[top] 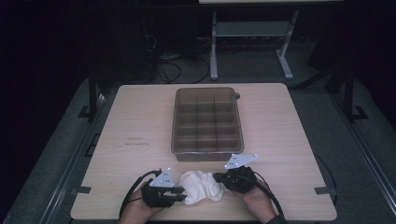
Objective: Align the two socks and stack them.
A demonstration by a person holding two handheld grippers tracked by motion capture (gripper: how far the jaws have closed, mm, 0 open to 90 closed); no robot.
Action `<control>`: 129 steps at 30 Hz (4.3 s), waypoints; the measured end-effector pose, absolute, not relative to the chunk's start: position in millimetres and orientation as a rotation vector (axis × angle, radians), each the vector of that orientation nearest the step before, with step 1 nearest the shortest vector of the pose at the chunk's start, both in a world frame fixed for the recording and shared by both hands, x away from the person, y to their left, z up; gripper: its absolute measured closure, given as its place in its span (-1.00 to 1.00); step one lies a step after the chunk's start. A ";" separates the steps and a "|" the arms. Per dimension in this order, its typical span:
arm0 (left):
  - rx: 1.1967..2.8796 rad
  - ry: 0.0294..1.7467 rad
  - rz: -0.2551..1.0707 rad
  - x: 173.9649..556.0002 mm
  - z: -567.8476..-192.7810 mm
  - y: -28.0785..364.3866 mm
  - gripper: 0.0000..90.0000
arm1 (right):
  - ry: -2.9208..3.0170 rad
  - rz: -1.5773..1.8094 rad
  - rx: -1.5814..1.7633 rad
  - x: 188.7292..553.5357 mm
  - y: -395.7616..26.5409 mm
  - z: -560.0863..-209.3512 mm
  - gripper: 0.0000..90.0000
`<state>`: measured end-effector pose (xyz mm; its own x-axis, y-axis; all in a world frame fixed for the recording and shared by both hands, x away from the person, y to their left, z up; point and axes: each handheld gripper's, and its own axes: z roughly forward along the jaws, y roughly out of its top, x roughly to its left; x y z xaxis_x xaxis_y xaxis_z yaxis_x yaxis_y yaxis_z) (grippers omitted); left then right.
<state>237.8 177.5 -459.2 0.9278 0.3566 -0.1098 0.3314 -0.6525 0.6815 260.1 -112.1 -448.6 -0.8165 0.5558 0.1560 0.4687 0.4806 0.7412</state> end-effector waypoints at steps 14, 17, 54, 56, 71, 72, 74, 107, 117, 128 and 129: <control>2.302 0.495 0.053 237.4 -443.0 189.7 1.00 | 2.575 1.310 0.913 255.7 -118.0 -438.2 0.95; 2.289 0.509 0.077 239.1 -438.5 195.1 1.00 | 2.566 1.323 0.918 253.3 -120.2 -434.5 0.95; 2.241 0.550 0.023 262.8 -422.5 194.4 0.98 | 2.528 1.357 0.944 242.0 -127.9 -428.3 0.95; 2.240 0.549 0.025 268.0 -421.4 190.9 0.98 | 2.522 1.357 0.968 238.9 -130.3 -429.1 0.95; 2.302 0.558 0.050 295.4 -432.8 168.5 0.98 | 2.539 1.262 1.046 235.7 -138.5 -452.3 0.94; 2.303 0.563 0.045 295.6 -434.2 169.4 0.99 | 2.545 1.255 1.050 236.7 -137.7 -454.3 0.94; 2.316 0.569 0.038 295.8 -437.1 170.5 0.98 | 2.555 1.222 1.049 238.5 -135.8 -457.5 0.94; 2.265 0.487 0.016 261.9 -426.7 166.0 0.90 | 2.445 1.231 0.971 277.1 -130.6 -451.2 0.77; 2.275 0.445 -0.008 272.4 -434.1 131.6 1.00 | 2.450 1.287 0.983 268.2 -141.0 -441.4 0.99; 2.363 0.439 -0.011 272.5 -456.9 104.1 1.00 | 2.511 1.290 0.965 263.8 -131.9 -449.3 0.99; 2.371 0.438 -0.013 272.4 -458.1 103.6 1.00 | 2.519 1.287 0.972 264.8 -130.3 -451.3 0.99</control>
<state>272.4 103.6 -458.1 0.9424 0.3082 -0.1302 0.3152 -0.6876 0.6541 264.8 -130.3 -451.3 -0.7785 0.6091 0.1517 0.4798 0.4216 0.7694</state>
